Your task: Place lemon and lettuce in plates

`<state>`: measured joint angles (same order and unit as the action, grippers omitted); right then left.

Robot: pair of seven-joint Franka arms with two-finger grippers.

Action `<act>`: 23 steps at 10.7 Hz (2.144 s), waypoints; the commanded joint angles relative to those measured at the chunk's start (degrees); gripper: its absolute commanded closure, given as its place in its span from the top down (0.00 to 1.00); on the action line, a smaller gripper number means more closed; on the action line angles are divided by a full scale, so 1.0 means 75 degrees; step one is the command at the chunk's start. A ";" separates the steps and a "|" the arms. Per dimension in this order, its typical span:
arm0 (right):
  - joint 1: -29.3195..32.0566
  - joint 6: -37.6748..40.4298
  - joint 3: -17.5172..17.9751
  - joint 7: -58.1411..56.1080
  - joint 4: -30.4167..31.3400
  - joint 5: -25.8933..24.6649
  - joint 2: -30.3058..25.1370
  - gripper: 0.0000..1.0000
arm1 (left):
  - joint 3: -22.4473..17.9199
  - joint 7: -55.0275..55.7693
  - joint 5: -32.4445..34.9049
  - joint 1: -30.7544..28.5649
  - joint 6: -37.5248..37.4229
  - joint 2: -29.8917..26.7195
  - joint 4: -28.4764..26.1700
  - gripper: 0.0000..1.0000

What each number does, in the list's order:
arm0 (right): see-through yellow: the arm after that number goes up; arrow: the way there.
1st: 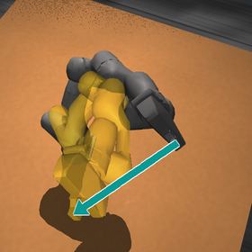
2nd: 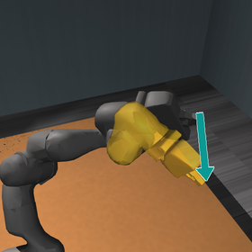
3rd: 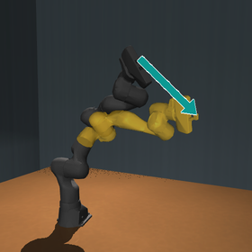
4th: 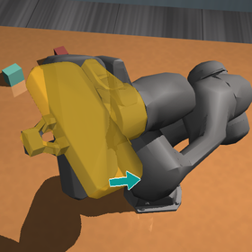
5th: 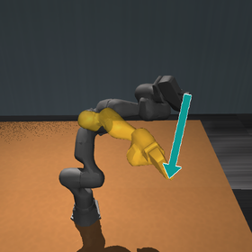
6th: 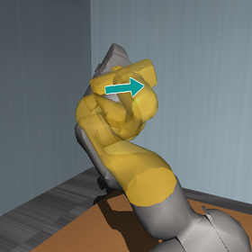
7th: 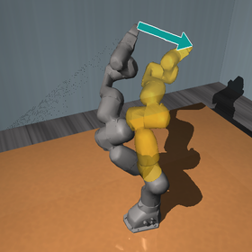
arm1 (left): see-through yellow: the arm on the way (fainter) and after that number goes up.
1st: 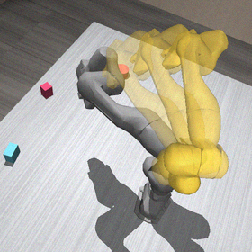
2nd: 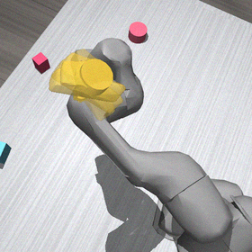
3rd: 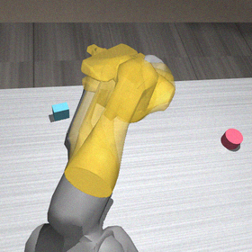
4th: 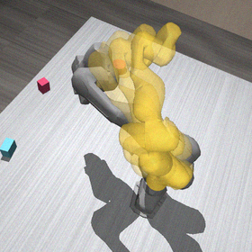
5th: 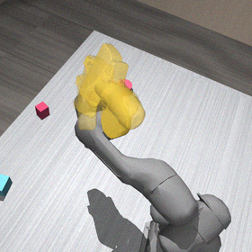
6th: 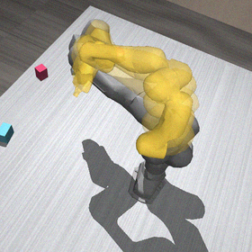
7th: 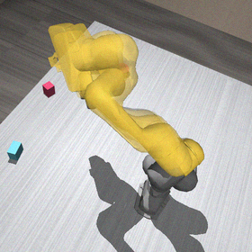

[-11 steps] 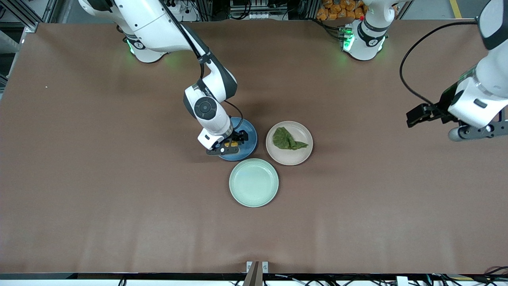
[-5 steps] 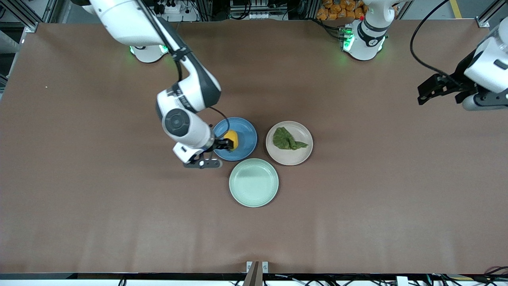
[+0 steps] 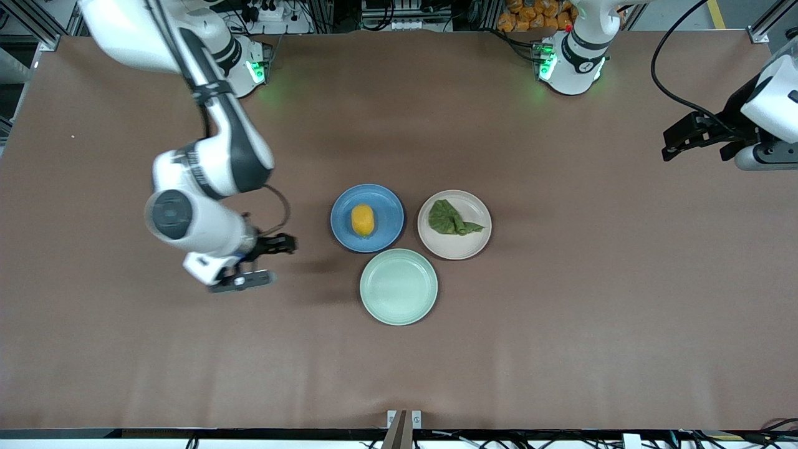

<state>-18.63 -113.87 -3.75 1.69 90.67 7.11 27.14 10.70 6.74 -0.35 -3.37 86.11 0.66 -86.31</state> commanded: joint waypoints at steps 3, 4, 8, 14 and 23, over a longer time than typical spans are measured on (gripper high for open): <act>0.0631 0.0194 -0.0577 -0.1934 0.0250 -0.0104 -0.0652 1.00 | -0.0266 -0.0278 -0.0175 0.0379 -0.0033 -0.0041 -0.0035 1.00; 0.0771 0.0415 -0.0683 -0.2041 0.0298 -0.0104 -0.0839 1.00 | -0.0440 -0.0301 -0.0176 0.0472 -0.0033 -0.0041 -0.0035 1.00; 0.1124 0.1270 -0.0790 -0.1995 0.0298 -0.0104 -0.1624 1.00 | -0.0536 -0.0301 -0.0175 0.0473 -0.0033 0.0006 -0.0035 1.00; 0.1463 0.2793 -0.0813 -0.1878 0.0298 -0.0139 -0.2621 1.00 | -0.0536 -0.0313 -0.0082 0.0426 -0.0033 0.0018 0.0000 1.00; 0.1640 0.3498 -0.0813 -0.1221 0.0100 -0.0150 -0.3454 1.00 | -0.0898 -0.0383 -0.0129 0.0694 -0.0021 0.0006 0.0024 1.00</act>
<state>-7.18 -88.23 -10.51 -8.34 91.13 6.67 2.62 6.10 5.66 -0.36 0.11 86.14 1.02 -86.38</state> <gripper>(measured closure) 0.000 0.000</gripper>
